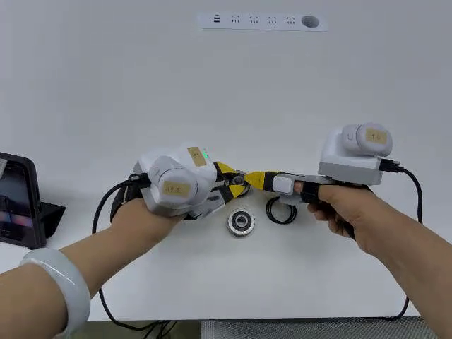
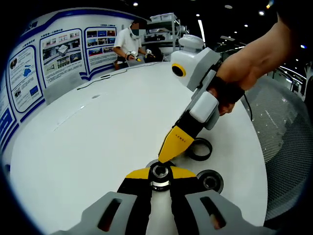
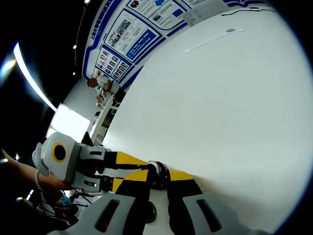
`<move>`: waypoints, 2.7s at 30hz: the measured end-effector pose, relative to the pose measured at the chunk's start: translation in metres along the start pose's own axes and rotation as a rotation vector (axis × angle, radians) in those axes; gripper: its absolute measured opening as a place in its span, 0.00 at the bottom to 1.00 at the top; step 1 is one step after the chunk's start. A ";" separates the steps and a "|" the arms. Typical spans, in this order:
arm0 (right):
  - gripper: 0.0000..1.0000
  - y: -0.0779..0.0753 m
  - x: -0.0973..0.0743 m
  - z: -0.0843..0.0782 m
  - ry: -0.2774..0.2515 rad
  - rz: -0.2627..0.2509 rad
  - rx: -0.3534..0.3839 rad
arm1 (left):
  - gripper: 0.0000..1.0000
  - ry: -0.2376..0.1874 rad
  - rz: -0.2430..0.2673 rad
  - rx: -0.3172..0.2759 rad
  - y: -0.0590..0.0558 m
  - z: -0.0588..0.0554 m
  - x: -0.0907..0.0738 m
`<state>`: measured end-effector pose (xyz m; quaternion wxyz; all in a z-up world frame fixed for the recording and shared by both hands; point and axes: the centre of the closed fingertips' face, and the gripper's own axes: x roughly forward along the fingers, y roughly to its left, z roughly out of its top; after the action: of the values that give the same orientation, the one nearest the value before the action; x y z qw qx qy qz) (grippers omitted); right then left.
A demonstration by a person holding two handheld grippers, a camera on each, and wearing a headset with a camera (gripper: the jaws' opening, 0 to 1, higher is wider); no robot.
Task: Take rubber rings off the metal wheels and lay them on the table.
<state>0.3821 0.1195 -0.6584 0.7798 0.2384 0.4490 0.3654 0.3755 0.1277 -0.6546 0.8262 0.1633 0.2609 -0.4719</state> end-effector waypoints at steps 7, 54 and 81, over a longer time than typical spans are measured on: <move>0.15 0.000 0.003 -0.001 0.005 0.009 0.019 | 0.13 -0.003 0.002 -0.003 0.000 0.000 0.000; 0.02 0.002 -0.009 -0.009 0.027 0.029 0.022 | 0.13 -0.002 0.000 -0.016 0.000 0.000 0.000; 0.01 0.014 -0.007 -0.006 0.011 0.046 0.008 | 0.13 -0.005 0.001 -0.017 0.000 0.000 -0.001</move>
<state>0.3692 0.1232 -0.6479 0.7676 0.2497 0.4493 0.3829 0.3751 0.1284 -0.6542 0.8283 0.1553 0.2629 -0.4698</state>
